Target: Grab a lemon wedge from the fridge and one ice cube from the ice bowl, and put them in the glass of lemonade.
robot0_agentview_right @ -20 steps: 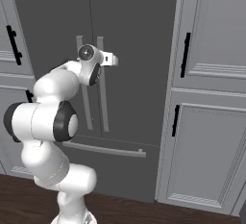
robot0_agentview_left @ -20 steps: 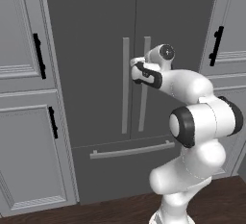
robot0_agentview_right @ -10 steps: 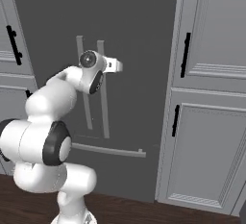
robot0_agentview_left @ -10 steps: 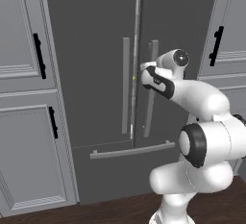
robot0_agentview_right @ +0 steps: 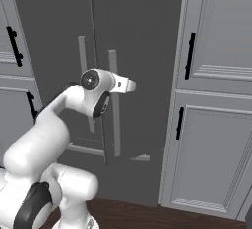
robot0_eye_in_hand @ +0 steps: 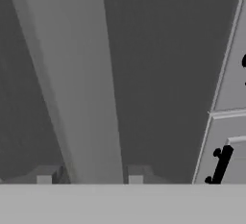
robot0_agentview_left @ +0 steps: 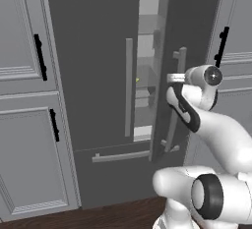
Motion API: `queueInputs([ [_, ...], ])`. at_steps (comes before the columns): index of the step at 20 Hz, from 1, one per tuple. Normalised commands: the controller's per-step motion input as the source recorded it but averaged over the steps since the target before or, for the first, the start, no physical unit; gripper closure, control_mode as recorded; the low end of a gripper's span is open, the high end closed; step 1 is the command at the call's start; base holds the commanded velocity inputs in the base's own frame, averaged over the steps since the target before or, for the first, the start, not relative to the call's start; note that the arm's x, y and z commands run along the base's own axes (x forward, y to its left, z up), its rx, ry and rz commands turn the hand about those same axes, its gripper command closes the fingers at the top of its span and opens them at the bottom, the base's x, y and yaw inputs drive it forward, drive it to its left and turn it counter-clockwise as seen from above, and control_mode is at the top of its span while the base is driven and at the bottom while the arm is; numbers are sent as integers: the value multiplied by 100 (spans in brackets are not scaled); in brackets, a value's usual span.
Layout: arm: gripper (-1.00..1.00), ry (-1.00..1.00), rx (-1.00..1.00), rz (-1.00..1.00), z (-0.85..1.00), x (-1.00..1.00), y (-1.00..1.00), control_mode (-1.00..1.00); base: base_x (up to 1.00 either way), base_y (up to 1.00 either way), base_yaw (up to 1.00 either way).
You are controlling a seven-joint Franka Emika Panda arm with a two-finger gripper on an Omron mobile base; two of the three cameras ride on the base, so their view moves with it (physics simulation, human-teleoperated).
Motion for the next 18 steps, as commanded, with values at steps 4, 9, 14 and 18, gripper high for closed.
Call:
queueInputs([
  [4, -100, 0, 19, -20, 65, -100, -99, -100, 0, 0, 0],
  [9, -100, -7, 17, -18, 96, -100, -51, -100, 0, 0, 0],
  [14, -100, -6, -3, -22, 92, -100, 56, -100, 0, 0, 0],
  [18, -100, 4, -27, -26, 46, -92, 100, -100, 0, 0, 0],
])
